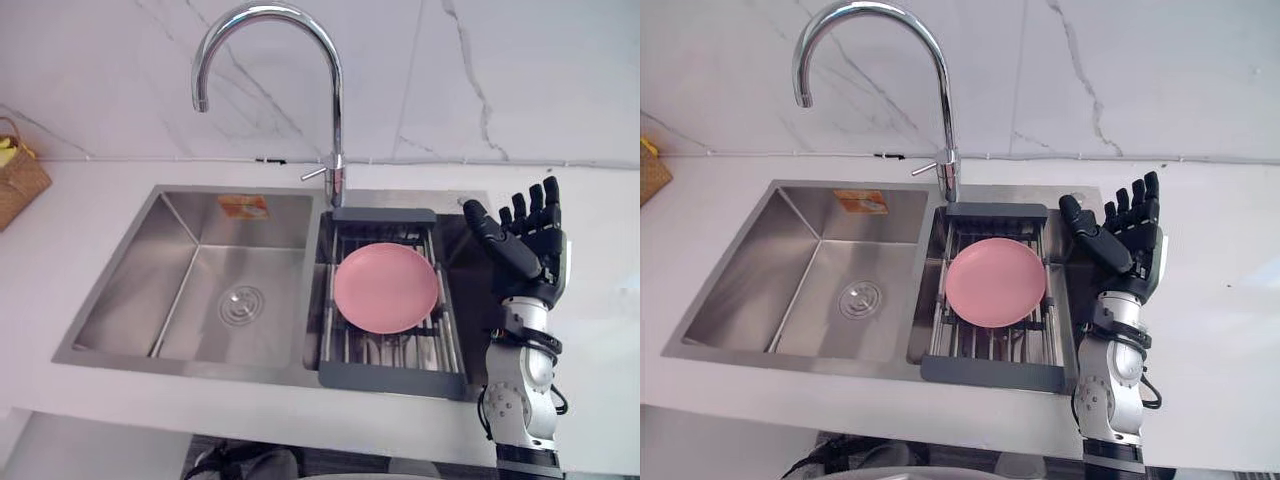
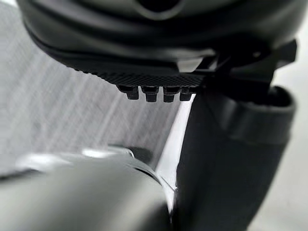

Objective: Walk over to the sink, pick up the cup, carry it to the dishwasher, place the cup inside the dishwasher, then close the dishwasher door

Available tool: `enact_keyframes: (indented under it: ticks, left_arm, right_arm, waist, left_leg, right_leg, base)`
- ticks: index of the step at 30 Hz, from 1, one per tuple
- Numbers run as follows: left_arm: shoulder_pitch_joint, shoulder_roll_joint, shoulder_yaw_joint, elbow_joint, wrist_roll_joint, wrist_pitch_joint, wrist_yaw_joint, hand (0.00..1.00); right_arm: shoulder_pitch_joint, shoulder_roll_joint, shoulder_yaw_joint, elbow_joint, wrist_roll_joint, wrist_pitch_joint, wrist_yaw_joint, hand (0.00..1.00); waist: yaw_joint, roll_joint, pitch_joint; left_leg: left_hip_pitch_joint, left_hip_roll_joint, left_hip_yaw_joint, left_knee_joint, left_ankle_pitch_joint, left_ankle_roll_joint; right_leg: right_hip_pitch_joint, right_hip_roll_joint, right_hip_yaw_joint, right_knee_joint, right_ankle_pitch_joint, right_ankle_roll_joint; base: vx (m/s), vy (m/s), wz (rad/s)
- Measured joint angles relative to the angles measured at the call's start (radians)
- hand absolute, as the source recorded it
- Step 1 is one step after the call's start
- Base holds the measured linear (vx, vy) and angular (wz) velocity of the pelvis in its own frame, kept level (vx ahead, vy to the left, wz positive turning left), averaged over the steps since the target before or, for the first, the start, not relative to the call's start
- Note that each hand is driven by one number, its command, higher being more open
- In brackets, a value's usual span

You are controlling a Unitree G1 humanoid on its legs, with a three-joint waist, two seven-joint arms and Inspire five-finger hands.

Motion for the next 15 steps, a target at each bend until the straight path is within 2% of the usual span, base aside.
enact_keyframes:
  ticks: [5, 8, 13, 15]
  left_arm:
    - [-0.001, 0.004, -0.002, 0.000, 0.072, -0.019, -0.004, 1.00]
    - [0.001, 0.010, -0.015, 0.000, 0.088, -0.027, -0.008, 1.00]
    - [0.019, 0.026, -0.040, -0.002, 0.088, -0.040, -0.021, 1.00]
    - [0.026, 0.036, -0.040, -0.001, 0.090, -0.045, -0.030, 1.00]
  right_arm:
    - [0.010, -0.003, -0.078, 0.001, -0.013, 0.039, 0.035, 1.00]
    - [0.011, -0.022, -0.118, 0.001, -0.007, 0.081, 0.112, 1.00]
    - [0.035, -0.061, -0.130, 0.001, 0.015, 0.160, 0.298, 1.00]
    - [0.047, -0.093, -0.129, 0.001, -0.010, 0.197, 0.406, 1.00]
  waist:
    - [-0.004, -0.003, -0.003]
    - [-0.012, -0.008, -0.006]
    - [-0.028, -0.038, -0.028]
    - [-0.029, -0.056, -0.039]
  left_leg:
    - [0.022, 0.006, 0.009, -0.039, 0.012, -0.001]
    - [0.033, 0.013, 0.017, -0.046, 0.008, -0.007]
    - [0.040, 0.021, 0.047, -0.051, 0.005, -0.011]
    - [0.040, 0.021, 0.067, -0.055, 0.005, -0.011]
  right_leg:
    - [0.004, 0.008, -0.004, -0.015, 0.005, 0.006]
    - [0.003, 0.017, 0.003, -0.015, 0.007, 0.007]
    - [-0.009, 0.025, 0.026, -0.019, 0.017, 0.002]
    - [-0.018, 0.027, 0.045, -0.029, 0.029, 0.002]
  base:
    - [0.07, -0.023, -0.04]
    - [0.01, -0.022, -0.14]
    - [-0.04, -0.004, -0.18]
    - [-0.09, 0.005, -0.29]
